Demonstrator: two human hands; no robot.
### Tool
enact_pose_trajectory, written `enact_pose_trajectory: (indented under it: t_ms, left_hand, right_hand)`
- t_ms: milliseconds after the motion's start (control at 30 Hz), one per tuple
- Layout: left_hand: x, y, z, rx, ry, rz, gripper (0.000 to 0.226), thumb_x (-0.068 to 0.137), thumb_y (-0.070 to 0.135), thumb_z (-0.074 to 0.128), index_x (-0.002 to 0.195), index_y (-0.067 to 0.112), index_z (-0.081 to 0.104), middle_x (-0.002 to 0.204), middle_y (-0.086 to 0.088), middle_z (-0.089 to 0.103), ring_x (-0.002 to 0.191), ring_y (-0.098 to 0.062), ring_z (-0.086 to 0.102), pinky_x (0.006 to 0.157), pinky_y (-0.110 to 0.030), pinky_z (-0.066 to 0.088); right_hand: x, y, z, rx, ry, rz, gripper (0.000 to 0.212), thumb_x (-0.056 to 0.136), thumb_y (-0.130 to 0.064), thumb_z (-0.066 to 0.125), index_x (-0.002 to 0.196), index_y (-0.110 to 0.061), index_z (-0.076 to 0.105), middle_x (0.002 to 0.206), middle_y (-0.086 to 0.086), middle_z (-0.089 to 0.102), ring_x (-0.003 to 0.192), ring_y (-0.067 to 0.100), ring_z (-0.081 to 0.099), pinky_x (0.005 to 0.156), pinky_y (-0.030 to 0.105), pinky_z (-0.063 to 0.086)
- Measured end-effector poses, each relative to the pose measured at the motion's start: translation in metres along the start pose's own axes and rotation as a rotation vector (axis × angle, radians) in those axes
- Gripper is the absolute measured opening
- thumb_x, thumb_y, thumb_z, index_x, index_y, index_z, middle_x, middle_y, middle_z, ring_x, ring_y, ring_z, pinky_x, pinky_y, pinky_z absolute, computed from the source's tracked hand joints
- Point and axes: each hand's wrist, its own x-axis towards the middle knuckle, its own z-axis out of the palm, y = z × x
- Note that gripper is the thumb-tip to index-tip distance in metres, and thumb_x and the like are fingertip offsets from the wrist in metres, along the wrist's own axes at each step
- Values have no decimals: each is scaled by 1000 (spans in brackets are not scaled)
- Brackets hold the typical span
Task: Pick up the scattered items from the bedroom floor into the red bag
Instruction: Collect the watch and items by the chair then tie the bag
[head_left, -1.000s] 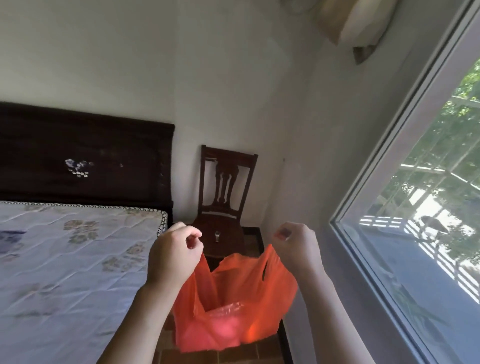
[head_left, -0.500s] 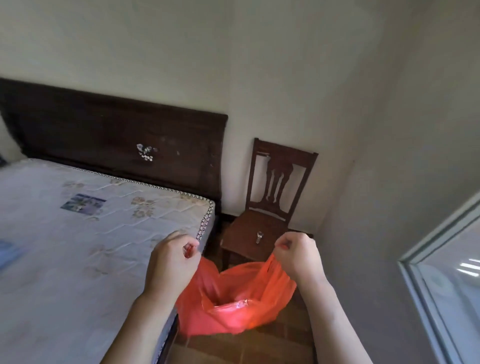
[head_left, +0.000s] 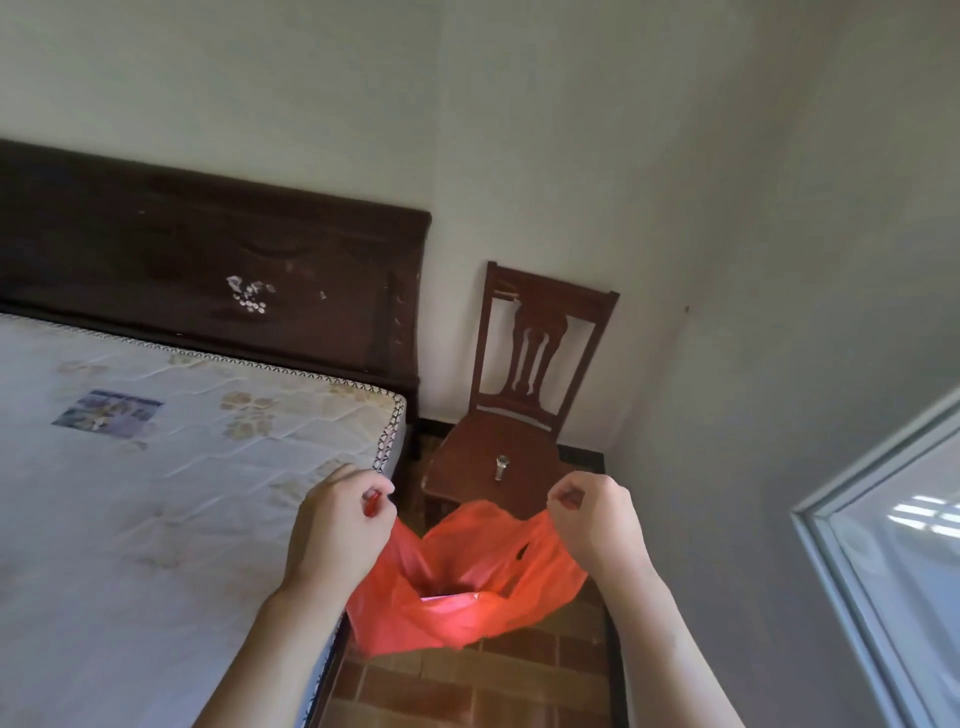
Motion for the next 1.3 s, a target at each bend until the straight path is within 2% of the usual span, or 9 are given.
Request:
enact_pose_trajectory:
  t_ms: [133, 267, 667, 800, 900, 1000, 1100, 1200, 1300]
  left_hand:
    - [8, -28, 16, 1, -50, -42, 30, 67, 2, 78, 75, 30, 73, 76, 13, 64, 61, -8, 59, 61, -29, 53]
    - [15, -50, 45, 20, -126, -98, 30, 68, 4, 79, 74, 32, 71, 74, 18, 62, 61, -4, 58, 60, -26, 51]
    - [26, -139, 181, 101, -327, -189, 36, 66, 4, 82, 76, 35, 65, 76, 22, 56, 60, -3, 55, 55, -28, 52]
    - [20, -178, 236, 110, -354, -248, 42, 59, 5, 84, 73, 38, 62, 83, 19, 60, 56, 0, 49, 51, -24, 49]
    - [13, -215, 278, 109, -402, -216, 42, 58, 4, 85, 72, 37, 62, 90, 11, 65, 65, 16, 47, 50, -21, 46]
    - [8, -247, 316, 140, -444, -181, 38, 62, 5, 86, 73, 34, 65, 77, 20, 53, 62, 7, 46, 51, -21, 43]
    - [4, -275, 352, 160, -471, -97, 34, 67, 4, 85, 74, 31, 67, 74, 20, 49, 57, -1, 47, 49, -20, 41]
    - [4, -303, 387, 158, -483, -49, 28, 71, 3, 84, 79, 27, 71, 75, 20, 50, 57, -2, 50, 50, -26, 47]
    - [4, -328, 420, 159, -468, -21, 24, 74, 4, 83, 82, 25, 73, 75, 19, 52, 56, -1, 52, 50, -29, 50]
  right_hand:
    - [5, 4, 24, 4, 22, 46, 19, 82, -15, 64, 76, -29, 74, 74, -15, 71, 72, 1, 66, 66, 25, 57]
    - [22, 21, 53, 4, -30, 92, 20, 82, -16, 66, 72, -32, 71, 71, -18, 70, 69, -3, 65, 61, 17, 54]
    - [98, 142, 167, -10, -250, 264, 24, 76, -18, 74, 65, -38, 68, 67, -20, 69, 69, -5, 64, 59, 11, 47]
    - [109, 180, 216, -28, -354, 325, 31, 75, -27, 73, 64, -55, 66, 71, -16, 71, 69, -2, 66, 65, 13, 50]
    - [115, 213, 259, -51, -395, 333, 38, 79, -31, 71, 65, -65, 59, 75, -16, 71, 72, -3, 66, 66, 10, 48]
    - [118, 251, 307, -73, -357, 336, 36, 78, -21, 74, 58, -49, 64, 72, -27, 68, 72, -8, 65, 65, 11, 51]
    - [127, 276, 348, -71, -344, 287, 26, 84, -16, 72, 69, -37, 68, 69, -19, 69, 67, -4, 67, 64, 19, 56]
    - [137, 301, 387, -61, -316, 233, 27, 86, -10, 67, 73, -33, 69, 69, -18, 69, 65, 0, 67, 58, 22, 55]
    - [147, 322, 424, -54, -296, 215, 24, 91, -16, 65, 78, -35, 71, 74, -18, 69, 69, 1, 67, 61, 23, 57]
